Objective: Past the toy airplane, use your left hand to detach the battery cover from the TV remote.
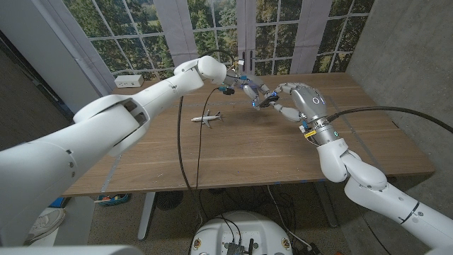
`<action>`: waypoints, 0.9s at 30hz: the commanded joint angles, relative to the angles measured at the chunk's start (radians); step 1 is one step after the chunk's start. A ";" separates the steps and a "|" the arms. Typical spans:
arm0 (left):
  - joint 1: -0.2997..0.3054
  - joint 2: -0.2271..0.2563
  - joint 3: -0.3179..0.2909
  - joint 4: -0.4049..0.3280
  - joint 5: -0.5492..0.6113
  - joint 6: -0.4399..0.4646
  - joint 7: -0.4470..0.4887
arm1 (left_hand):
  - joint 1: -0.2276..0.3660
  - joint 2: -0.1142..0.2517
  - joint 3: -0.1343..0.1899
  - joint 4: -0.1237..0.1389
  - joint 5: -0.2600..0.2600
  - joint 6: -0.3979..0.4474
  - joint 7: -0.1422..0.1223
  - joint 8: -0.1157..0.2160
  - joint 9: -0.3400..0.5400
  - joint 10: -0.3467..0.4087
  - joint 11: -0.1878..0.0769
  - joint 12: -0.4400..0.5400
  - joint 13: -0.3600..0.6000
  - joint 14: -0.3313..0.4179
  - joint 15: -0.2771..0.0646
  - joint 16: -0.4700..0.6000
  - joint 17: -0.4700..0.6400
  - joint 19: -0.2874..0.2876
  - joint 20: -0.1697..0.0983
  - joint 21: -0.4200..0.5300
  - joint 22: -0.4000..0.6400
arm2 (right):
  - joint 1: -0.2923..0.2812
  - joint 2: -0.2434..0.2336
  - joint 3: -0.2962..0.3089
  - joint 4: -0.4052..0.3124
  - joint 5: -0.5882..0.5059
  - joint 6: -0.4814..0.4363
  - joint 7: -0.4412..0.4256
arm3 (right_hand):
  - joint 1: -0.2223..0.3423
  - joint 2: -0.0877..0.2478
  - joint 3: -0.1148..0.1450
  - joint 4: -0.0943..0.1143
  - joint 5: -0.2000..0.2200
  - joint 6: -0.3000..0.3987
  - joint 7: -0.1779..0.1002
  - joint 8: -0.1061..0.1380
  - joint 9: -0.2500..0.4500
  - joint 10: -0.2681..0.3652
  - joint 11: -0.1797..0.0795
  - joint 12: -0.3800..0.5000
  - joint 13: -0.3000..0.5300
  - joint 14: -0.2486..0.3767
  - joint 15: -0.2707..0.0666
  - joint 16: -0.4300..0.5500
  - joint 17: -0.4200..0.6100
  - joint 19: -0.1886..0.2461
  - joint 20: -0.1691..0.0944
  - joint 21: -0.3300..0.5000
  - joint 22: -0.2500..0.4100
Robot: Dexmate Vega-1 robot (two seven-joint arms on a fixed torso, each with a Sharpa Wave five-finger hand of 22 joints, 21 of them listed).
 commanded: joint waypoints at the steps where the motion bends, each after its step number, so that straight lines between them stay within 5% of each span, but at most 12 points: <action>1: -0.014 -0.018 0.006 0.043 -0.002 -0.019 -0.004 | 0.002 0.009 0.010 0.005 0.003 0.258 0.260 -0.003 0.005 0.377 0.182 0.004 0.404 0.005 -0.020 -0.003 0.004 -0.007 -0.061 0.011 -0.004 | -0.032 -0.003 0.030 -0.027 -0.027 -0.016 -0.022 | 0.040 0.014 0.017 -0.013 -0.006 0.031 -0.027 0.002 -0.004 0.012 -0.012 -0.001 0.006 -0.005 -0.167 0.012 0.018 0.003 -0.004 0.009 0.000; 5: -0.018 -0.025 0.008 0.060 -0.002 -0.030 -0.003 | 0.002 0.008 0.011 0.005 0.003 0.258 0.260 -0.006 0.005 0.380 0.183 0.003 0.405 0.004 -0.020 -0.004 0.006 -0.007 -0.059 0.016 -0.007 | -0.023 0.005 0.021 -0.018 -0.043 -0.016 -0.026 | 0.076 0.050 0.031 -0.031 -0.023 0.108 -0.052 0.028 -0.007 0.041 -0.029 0.004 0.012 -0.005 -0.172 0.026 0.042 0.005 -0.018 0.015 0.001; 8: -0.020 -0.027 0.008 0.064 -0.003 -0.032 -0.002 | 0.002 0.009 0.012 0.005 0.003 0.259 0.259 -0.008 0.005 0.379 0.184 0.001 0.406 0.005 -0.020 -0.004 0.007 -0.006 -0.061 0.019 -0.010 | -0.013 0.010 0.013 -0.012 -0.054 -0.018 -0.021 | 0.099 0.076 0.035 -0.038 -0.043 0.250 -0.040 0.077 -0.014 0.087 -0.034 0.016 0.020 0.007 -0.174 0.039 0.067 0.006 -0.033 0.023 0.002; 10: -0.022 -0.029 0.009 0.066 -0.003 -0.030 -0.003 | 0.001 0.008 0.012 0.005 0.002 0.260 0.260 -0.008 0.006 0.379 0.183 -0.001 0.405 0.006 -0.020 -0.005 0.007 -0.007 -0.060 0.021 -0.011 | -0.006 0.011 0.010 -0.005 -0.051 -0.008 -0.022 | 0.104 0.080 0.036 -0.038 -0.047 0.286 -0.044 0.086 -0.019 0.113 -0.033 0.025 0.025 0.014 -0.175 0.041 0.072 0.009 -0.040 0.028 0.002; 17: -0.018 -0.022 0.009 0.049 -0.001 -0.016 -0.001 | 0.000 0.007 0.014 0.005 0.001 0.260 0.259 -0.012 0.009 0.380 0.182 -0.004 0.408 0.004 -0.020 -0.008 0.010 -0.010 -0.060 0.029 -0.017 | 0.010 0.032 0.003 0.030 -0.049 0.015 -0.069 | 0.118 0.082 0.043 -0.042 -0.045 0.312 -0.047 0.088 -0.026 0.147 -0.036 0.040 0.033 0.022 -0.177 0.035 0.074 0.016 -0.053 0.034 0.001; 24: -0.014 -0.013 0.010 0.026 0.003 -0.003 -0.003 | -0.001 0.007 0.015 0.005 0.001 0.261 0.258 -0.016 0.010 0.381 0.182 -0.006 0.411 0.006 -0.020 -0.009 0.013 -0.012 -0.061 0.035 -0.021 | 0.028 0.091 -0.011 0.111 -0.066 0.049 -0.244 | 0.144 0.089 0.051 -0.048 -0.038 0.302 -0.009 0.076 -0.028 0.172 -0.037 0.056 0.046 0.037 -0.183 0.031 0.080 0.026 -0.075 0.044 0.002; 27: -0.013 -0.012 0.011 0.019 0.004 -0.001 -0.003 | -0.001 0.008 0.016 0.005 0.000 0.261 0.259 -0.019 0.010 0.381 0.183 -0.007 0.413 0.006 -0.020 -0.010 0.014 -0.015 -0.061 0.038 -0.023 | 0.027 0.092 -0.010 0.116 -0.059 0.050 -0.256 | 0.153 0.090 0.055 -0.050 -0.035 0.302 -0.005 0.074 -0.028 0.176 -0.037 0.059 0.050 0.037 -0.183 0.025 0.079 0.032 -0.077 0.048 0.002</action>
